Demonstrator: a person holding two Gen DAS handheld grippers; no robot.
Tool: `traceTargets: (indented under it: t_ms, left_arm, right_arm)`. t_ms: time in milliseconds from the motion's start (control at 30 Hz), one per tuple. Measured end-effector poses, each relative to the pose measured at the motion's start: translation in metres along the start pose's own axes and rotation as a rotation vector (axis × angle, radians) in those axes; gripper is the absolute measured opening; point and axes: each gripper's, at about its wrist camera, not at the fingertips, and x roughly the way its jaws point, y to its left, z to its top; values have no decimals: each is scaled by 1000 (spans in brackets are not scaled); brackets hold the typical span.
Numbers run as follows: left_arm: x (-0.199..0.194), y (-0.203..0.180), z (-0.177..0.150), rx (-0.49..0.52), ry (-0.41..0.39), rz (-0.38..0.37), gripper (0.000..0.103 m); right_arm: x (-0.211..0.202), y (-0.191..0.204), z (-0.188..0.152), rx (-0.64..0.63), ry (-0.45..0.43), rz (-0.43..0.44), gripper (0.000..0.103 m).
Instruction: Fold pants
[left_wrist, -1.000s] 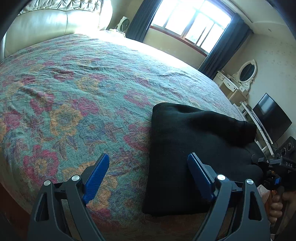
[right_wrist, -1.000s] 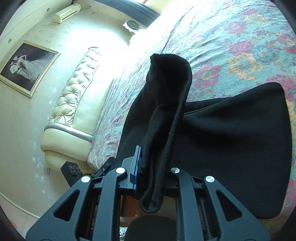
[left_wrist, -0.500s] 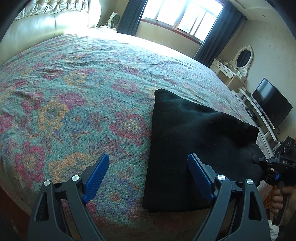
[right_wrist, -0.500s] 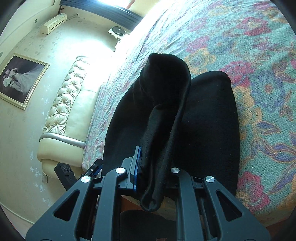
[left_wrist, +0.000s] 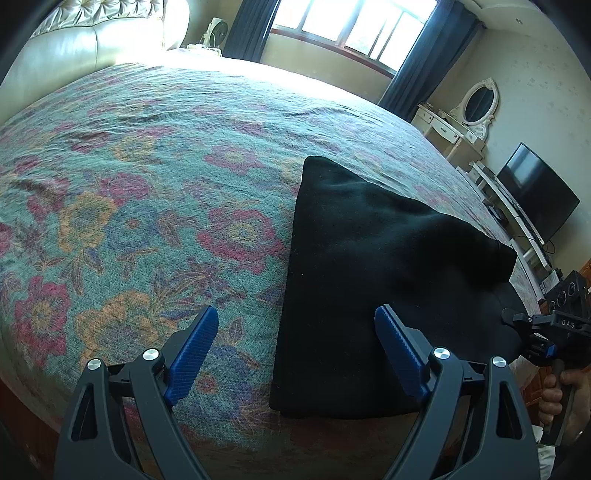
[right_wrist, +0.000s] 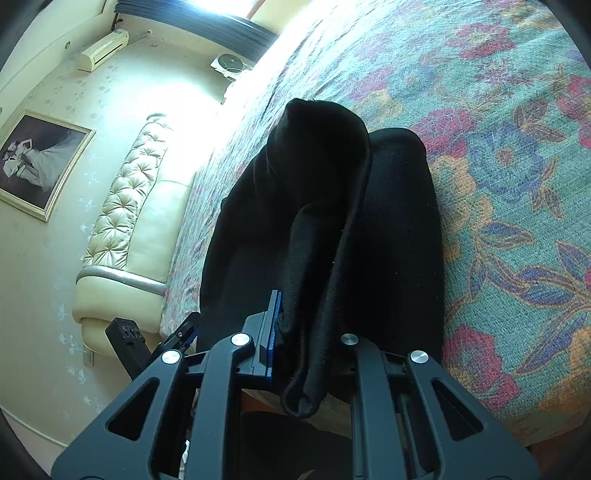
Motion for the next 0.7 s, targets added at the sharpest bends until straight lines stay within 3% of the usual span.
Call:
traceTargets:
  t_ms: [300, 500, 567, 600, 633, 700]
  left_arm:
    - [11, -4, -3, 31, 47, -11, 85]
    - [11, 9, -3, -24, 57, -50, 85]
    - [5, 20, -1, -52, 32, -50, 85]
    - [3, 26, 0, -72, 25, -58, 85]
    - [2, 34, 0, -97, 28, -65, 85]
    - [3, 48, 1, -155, 40, -66, 85]
  right_arm:
    - [-3, -15, -3, 31, -20, 3, 14]
    - [-2, -25, -5, 40, -15, 32, 16]
    - [-11, -23, -5, 48, -35, 53, 26]
    - [-18, -24, -4, 56, -54, 64, 38]
    - [-27, -24, -3, 66, -80, 73, 57]
    - [-43, -24, -2, 73, -124, 74, 74]
